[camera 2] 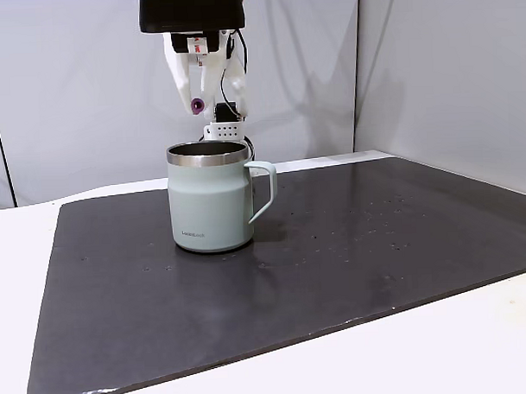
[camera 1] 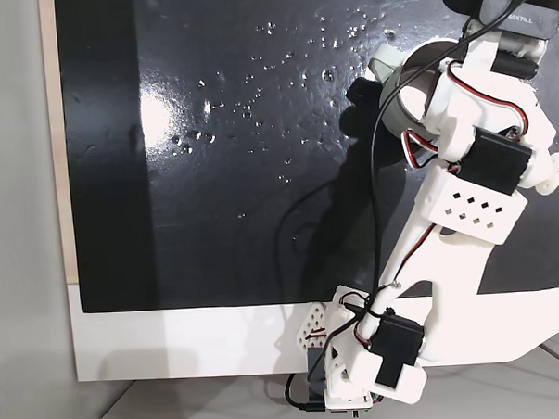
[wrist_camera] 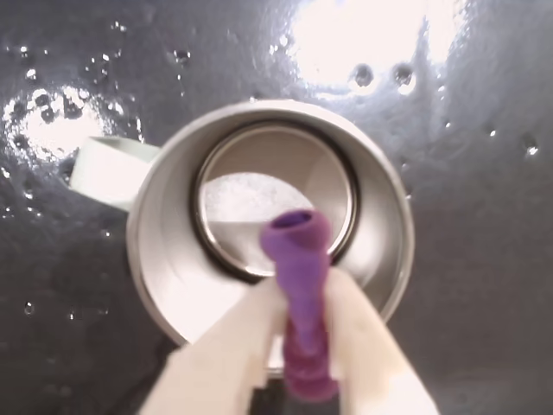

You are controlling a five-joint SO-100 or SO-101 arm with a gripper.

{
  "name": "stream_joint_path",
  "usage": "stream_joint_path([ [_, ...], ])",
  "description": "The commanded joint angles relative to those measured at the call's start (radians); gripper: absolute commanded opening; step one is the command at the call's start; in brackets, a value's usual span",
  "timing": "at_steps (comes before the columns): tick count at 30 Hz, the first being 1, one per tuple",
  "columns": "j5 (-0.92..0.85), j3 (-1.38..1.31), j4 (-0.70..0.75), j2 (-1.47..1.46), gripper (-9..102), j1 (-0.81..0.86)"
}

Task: Grasp a pengrip and put it in the cup.

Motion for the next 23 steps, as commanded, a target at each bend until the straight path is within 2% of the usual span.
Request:
stream_joint_path([
  [1, 0.002, -0.006, 0.028, 0.031, 30, -0.005],
  [4, 0.003, -0.006, 0.041, 0.048, 40, -0.003],
  [23, -0.012, -0.017, 0.044, 0.086, 39, 0.005],
])
